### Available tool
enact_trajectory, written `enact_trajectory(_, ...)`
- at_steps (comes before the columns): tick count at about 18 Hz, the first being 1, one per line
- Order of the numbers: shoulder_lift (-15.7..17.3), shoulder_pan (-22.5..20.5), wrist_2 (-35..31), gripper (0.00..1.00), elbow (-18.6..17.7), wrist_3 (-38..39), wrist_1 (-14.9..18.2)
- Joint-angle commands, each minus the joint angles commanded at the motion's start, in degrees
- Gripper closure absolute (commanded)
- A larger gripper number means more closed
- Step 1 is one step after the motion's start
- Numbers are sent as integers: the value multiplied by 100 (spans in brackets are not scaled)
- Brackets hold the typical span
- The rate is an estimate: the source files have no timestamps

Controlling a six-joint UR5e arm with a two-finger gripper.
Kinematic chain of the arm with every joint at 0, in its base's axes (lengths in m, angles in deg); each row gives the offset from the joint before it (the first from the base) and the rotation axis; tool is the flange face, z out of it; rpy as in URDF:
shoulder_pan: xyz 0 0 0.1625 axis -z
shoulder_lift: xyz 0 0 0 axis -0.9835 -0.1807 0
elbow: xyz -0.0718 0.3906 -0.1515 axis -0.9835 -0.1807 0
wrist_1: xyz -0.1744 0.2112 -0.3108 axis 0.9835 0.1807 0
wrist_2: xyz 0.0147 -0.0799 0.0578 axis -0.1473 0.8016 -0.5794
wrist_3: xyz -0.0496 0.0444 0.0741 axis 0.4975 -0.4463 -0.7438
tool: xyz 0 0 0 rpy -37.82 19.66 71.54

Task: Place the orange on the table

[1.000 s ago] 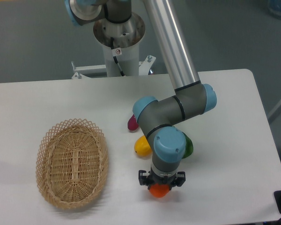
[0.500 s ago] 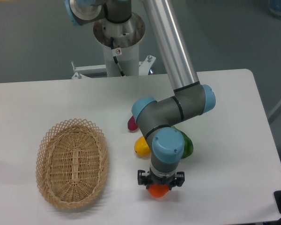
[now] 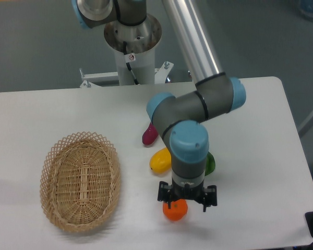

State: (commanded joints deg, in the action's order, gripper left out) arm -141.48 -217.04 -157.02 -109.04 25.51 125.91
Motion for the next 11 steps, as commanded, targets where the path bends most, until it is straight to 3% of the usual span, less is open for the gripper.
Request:
enact_trajectory(2, 386, -115, -9, 0, -131, -990, 166)
enact_trajectory(5, 905, -448, -9, 0, -88, -1958, 860)
enact_trajectory(8, 1195, -686, 0, 0, -184, -2558, 1037)
enact_trajectory(11, 1276, -800, 17, 0, -193, -2840, 1283)
